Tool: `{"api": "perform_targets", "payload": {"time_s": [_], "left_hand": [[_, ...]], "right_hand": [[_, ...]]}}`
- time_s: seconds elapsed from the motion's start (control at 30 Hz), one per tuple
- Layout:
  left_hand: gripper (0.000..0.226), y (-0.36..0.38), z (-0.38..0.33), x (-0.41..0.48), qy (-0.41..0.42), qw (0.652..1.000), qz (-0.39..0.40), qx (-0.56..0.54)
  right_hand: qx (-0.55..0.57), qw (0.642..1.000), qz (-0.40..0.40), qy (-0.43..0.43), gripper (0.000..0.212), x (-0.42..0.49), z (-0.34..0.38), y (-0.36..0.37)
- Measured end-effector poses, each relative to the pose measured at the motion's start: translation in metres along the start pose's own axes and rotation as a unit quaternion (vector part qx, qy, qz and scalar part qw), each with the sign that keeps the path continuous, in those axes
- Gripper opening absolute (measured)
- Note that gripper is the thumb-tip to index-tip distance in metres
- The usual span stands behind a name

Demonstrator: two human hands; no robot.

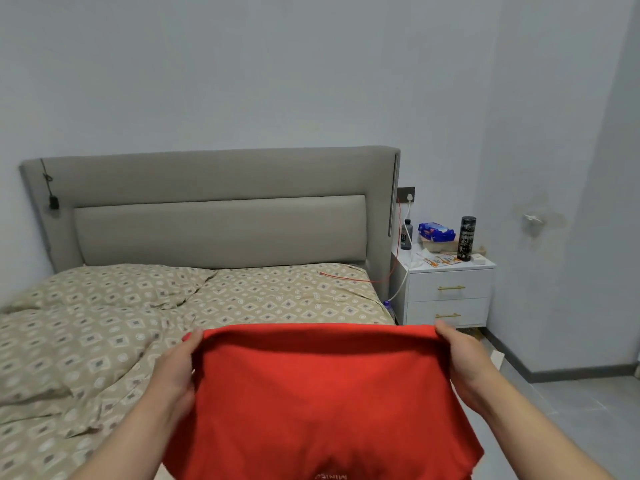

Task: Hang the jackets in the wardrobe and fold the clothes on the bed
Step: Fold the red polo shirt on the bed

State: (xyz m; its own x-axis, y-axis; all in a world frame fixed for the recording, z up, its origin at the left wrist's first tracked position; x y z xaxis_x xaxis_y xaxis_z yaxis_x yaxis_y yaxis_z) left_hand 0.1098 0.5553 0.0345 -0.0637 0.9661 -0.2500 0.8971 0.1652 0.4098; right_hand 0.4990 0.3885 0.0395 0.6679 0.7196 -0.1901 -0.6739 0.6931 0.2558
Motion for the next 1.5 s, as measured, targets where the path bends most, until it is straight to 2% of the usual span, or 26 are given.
{"api": "perform_targets", "payload": {"time_s": [0.13, 0.23, 0.33, 0.47, 0.57, 0.6, 0.67, 0.7, 0.77, 0.9, 1.03, 1.1, 1.3, 1.37, 1.43, 1.5], "left_hand": [[0.007, -0.001, 0.031, 0.026, -0.031, 0.993, 0.004, 0.117], [0.009, 0.006, 0.055, 0.047, -0.060, 0.985, 0.012, 0.158], [0.008, 0.016, 0.070, 0.075, -0.081, 0.981, 0.012, 0.173], [0.020, 0.027, 0.081, 0.120, -0.047, 0.978, 0.009, 0.204], [0.024, 0.025, 0.103, 0.137, -0.057, 0.957, 0.065, 0.278], [0.025, 0.017, 0.118, 0.137, -0.063, 0.935, 0.080, 0.341], [0.033, -0.009, 0.153, 0.133, -0.053, 0.858, 0.080, 0.504], [0.037, -0.024, 0.170, 0.131, -0.030, 0.814, 0.073, 0.576], [0.038, -0.044, 0.192, 0.127, 0.044, 0.750, 0.043, 0.659], [0.032, -0.056, 0.199, 0.114, 0.104, 0.651, -0.067, 0.749], [0.025, -0.049, 0.195, 0.113, 0.112, 0.596, -0.038, 0.795], [0.021, -0.049, 0.184, 0.118, 0.115, 0.612, -0.037, 0.782], [0.038, -0.059, 0.169, 0.123, 0.089, 0.772, -0.060, 0.626], [0.041, -0.061, 0.170, 0.121, 0.052, 0.829, -0.069, 0.553], [0.033, -0.061, 0.173, 0.119, -0.012, 0.894, -0.074, 0.441], [0.018, -0.059, 0.173, 0.117, -0.072, 0.926, -0.072, 0.363]], "right_hand": [[-0.159, 0.985, 0.027, 0.068, 0.017, 0.028, -0.039, -0.001], [-0.217, 0.971, 0.026, 0.096, 0.013, 0.057, -0.062, 0.002], [-0.232, 0.968, 0.030, 0.089, 0.016, 0.093, -0.075, 0.009], [-0.194, 0.974, 0.072, 0.088, 0.017, 0.135, -0.095, 0.022], [-0.253, 0.961, 0.104, 0.045, 0.014, 0.149, -0.120, 0.018], [-0.310, 0.945, 0.099, 0.035, 0.015, 0.150, -0.134, 0.011], [-0.462, 0.883, 0.082, 0.017, 0.013, 0.149, -0.165, -0.010], [-0.533, 0.842, 0.085, 0.009, 0.016, 0.146, -0.180, -0.018], [-0.627, 0.775, 0.077, -0.027, 0.027, 0.138, -0.200, -0.031], [-0.676, 0.733, -0.013, -0.076, 0.031, 0.127, -0.207, -0.035], [-0.741, 0.666, -0.005, -0.078, 0.028, 0.121, -0.209, -0.028], [-0.754, 0.652, -0.002, -0.082, 0.028, 0.122, -0.207, -0.028], [-0.714, 0.695, -0.018, -0.089, 0.031, 0.118, -0.200, -0.026], [-0.696, 0.715, -0.036, -0.060, 0.032, 0.117, -0.200, -0.028], [-0.701, 0.711, -0.035, -0.039, 0.032, 0.117, -0.203, -0.027], [-0.708, 0.705, -0.030, -0.020, 0.036, 0.119, -0.202, -0.024]]}}
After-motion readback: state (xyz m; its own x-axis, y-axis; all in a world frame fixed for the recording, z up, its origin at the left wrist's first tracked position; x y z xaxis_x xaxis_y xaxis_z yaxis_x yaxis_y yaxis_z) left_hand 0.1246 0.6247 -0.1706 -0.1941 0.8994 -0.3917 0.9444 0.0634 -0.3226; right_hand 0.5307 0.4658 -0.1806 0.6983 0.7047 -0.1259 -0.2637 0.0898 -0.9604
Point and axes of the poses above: each hand's wrist, its own x-axis towards the middle knuckle, its own y-axis out of the palm, z = x × y, the point moved 3 cm from there along x, towards the middle knuckle, and after that the axes turned 3 degrees about -z, right-handed, at the moved point
